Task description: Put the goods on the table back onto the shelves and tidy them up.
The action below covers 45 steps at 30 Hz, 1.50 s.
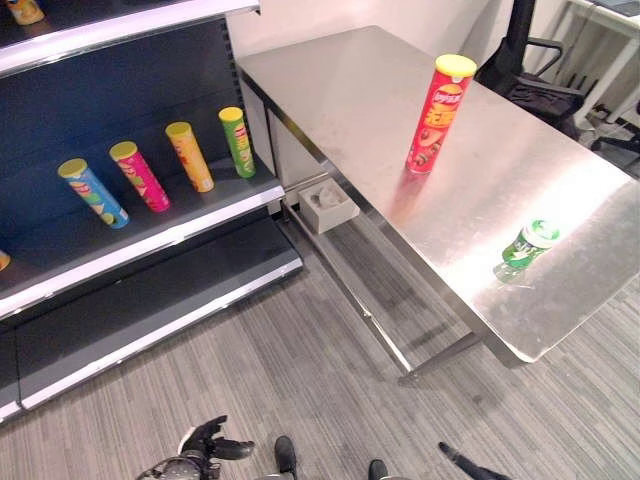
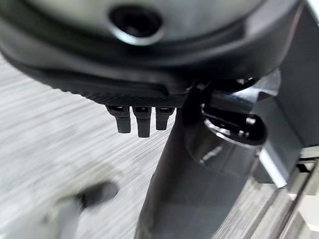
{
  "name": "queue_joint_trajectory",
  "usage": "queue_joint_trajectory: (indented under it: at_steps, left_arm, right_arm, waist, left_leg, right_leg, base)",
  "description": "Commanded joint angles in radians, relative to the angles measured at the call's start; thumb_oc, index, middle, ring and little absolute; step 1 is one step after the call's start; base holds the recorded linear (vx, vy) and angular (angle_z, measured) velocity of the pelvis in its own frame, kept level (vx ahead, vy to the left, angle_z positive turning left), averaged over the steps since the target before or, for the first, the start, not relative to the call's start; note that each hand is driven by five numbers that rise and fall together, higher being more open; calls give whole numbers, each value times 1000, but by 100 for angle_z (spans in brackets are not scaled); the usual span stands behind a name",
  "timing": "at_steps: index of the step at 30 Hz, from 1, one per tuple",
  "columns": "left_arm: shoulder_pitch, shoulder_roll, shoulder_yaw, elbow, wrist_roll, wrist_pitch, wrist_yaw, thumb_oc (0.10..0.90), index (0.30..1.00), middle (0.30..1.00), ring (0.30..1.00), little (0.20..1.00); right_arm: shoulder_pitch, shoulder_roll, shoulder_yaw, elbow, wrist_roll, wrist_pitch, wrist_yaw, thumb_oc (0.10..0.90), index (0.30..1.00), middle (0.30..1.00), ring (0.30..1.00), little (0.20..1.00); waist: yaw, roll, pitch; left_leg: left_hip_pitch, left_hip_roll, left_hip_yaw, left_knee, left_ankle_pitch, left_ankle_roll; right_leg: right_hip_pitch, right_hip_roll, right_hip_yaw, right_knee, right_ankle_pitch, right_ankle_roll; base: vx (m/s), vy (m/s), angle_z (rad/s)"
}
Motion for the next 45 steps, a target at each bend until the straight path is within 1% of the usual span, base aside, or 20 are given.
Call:
queue_joint_trajectory:
  at_steps: [1,2,3,4,5,6,8,10,12,13,14,15,17,19,20,22,26,34,45]
  left_arm:
    - [-31,-32,4,20,53,-43,-1,800,900,900,900,900]
    - [-32,-33,3,20,53,-43,-1,800,900,900,900,900]
    - [-32,-38,6,17,59,-44,0,800,900,900,900,900]
    - [-35,-49,9,30,72,-44,-5,800,900,900,900,900]
    - [-35,-51,9,38,82,-42,-12,800,900,900,900,900]
    - [-35,-52,8,45,92,-41,-17,800,900,900,900,900]
    - [-31,-51,1,49,115,-46,-31,800,900,900,900,900]
    - [-26,-49,-9,52,135,-49,-46,800,900,900,900,900]
    - [-17,-39,-20,39,151,-54,-64,800,900,900,900,900]
    - [-11,-34,-26,29,158,-58,-73,800,900,900,900,900]
    - [-7,-31,-30,25,164,-59,-80,800,900,900,900,900]
    - [-7,-31,-29,24,164,-59,-80,800,900,900,900,900]
    - [-4,-33,-35,18,161,-61,-85,800,900,900,900,900]
    - [-2,-34,-39,15,160,-61,-83,800,900,900,900,900]
    - [-2,-34,-38,15,160,-61,-83,800,900,900,900,900]
    - [6,-36,-40,7,159,-60,-84,800,900,900,900,900]
    - [14,-36,-36,9,158,-60,-80,800,900,900,900,900]
    - [44,-37,-27,22,163,-56,-68,800,900,900,900,900]
    - [65,-23,-23,-3,154,-51,-55,800,900,900,900,900]
  right_arm:
    - [13,-249,-91,-59,44,-56,-143,800,900,900,900,900]
    - [15,-248,-93,-61,43,-54,-143,800,900,900,900,900]
    - [16,-283,-134,-100,38,-61,-154,800,900,900,900,900]
    - [34,-336,-214,-259,37,-87,-163,800,900,900,900,900]
    - [37,-360,-248,-345,43,-107,-153,800,900,900,900,900]
    - [36,-375,-264,-413,36,-121,-154,800,900,900,900,900]
    - [24,-408,-288,-529,33,-146,-123,800,900,900,900,900]
    - [-8,-446,-287,-659,40,-171,-91,800,900,900,900,900]
    - [-45,-487,-269,-815,69,-204,-26,800,900,900,900,900]
    - [-69,-492,-247,-852,99,-213,4,800,900,900,900,900]
    - [-87,-496,-208,-872,104,-207,38,800,900,900,900,900]
    - [-88,-496,-206,-872,104,-207,38,800,900,900,900,900]
    - [-115,-495,-153,-869,81,-192,56,800,900,900,900,900]
    - [-136,-490,-125,-856,73,-191,51,800,900,900,900,900]
    - [-139,-491,-123,-854,73,-192,51,800,900,900,900,900]
    - [-171,-501,-80,-812,24,-185,41,800,900,900,900,900]
    - [-178,-505,-77,-796,-2,-184,23,800,900,900,900,900]
    - [-216,-508,-66,-730,-61,-185,-44,800,900,900,900,900]
    - [-260,-543,-45,-673,-136,-169,-114,800,900,900,900,900]
  waist:
    - [-4,14,-39]
    - [-2,14,-40]
    - [-6,14,-42]
    - [-20,12,-42]
    - [-26,12,-42]
    - [-28,10,-45]
    - [-29,10,-49]
    - [-28,11,-53]
    - [-24,10,-58]
    - [-18,10,-62]
    - [-9,7,-68]
    - [-11,7,-68]
    - [7,4,-76]
    - [17,3,-78]
    - [15,3,-78]
    - [36,2,-80]
    - [43,1,-80]
    - [72,2,-79]
    - [98,-3,-72]
  left_leg:
    - [51,78,16,11,-105,-68]
    - [48,78,17,11,-103,-67]
    - [49,75,24,11,-108,-64]
    - [55,70,35,11,-116,-58]
    - [61,69,38,11,-122,-58]
    - [59,67,42,11,-120,-56]
    - [62,66,49,11,-124,-53]
    - [68,64,55,11,-130,-51]
    - [75,61,62,11,-136,-48]
    - [78,59,63,11,-138,-46]
    - [83,59,64,11,-139,-45]
    - [83,58,63,11,-139,-45]
    - [87,58,57,11,-141,-45]
    - [87,59,51,11,-140,-46]
    - [87,59,50,11,-140,-46]
    - [88,60,35,11,-138,-48]
    - [83,61,23,11,-134,-50]
    - [74,62,-6,11,-126,-54]
    - [60,70,-35,11,-112,-63]
  right_leg:
    - [-110,26,-4,5,32,45]
    - [-113,26,-3,5,34,44]
    - [-118,22,3,5,37,48]
    - [-124,17,13,5,41,53]
    - [-122,14,14,5,40,56]
    - [-127,13,15,5,44,55]
    - [-131,8,17,5,48,58]
    - [-134,6,21,5,50,61]
    - [-137,3,22,6,55,64]
    - [-136,1,19,7,56,65]
    - [-133,0,15,7,57,65]
    - [-133,0,15,7,57,65]
    - [-123,-3,1,5,55,64]
    - [-117,-4,-10,5,52,62]
    - [-116,-4,-11,5,52,62]
    - [-106,-6,-27,5,45,60]
    - [-100,-6,-38,5,40,57]
    - [-85,-3,-69,5,27,51]
    - [-73,4,-101,5,13,43]
  base:
    - [31,71,-34]
    - [44,106,-24]
    - [16,86,-14]
    - [38,111,-13]
    - [25,86,-22]
    - [18,46,-29]
    - [8,33,-24]
    - [15,32,-13]
    - [6,35,-8]
    - [-11,24,-6]
    - [2,10,-6]
    - [0,0,0]
    - [19,-16,8]
    - [17,-21,10]
    - [19,-29,8]
    - [20,-40,12]
    - [18,-30,10]
    - [25,-31,16]
    - [23,-35,11]
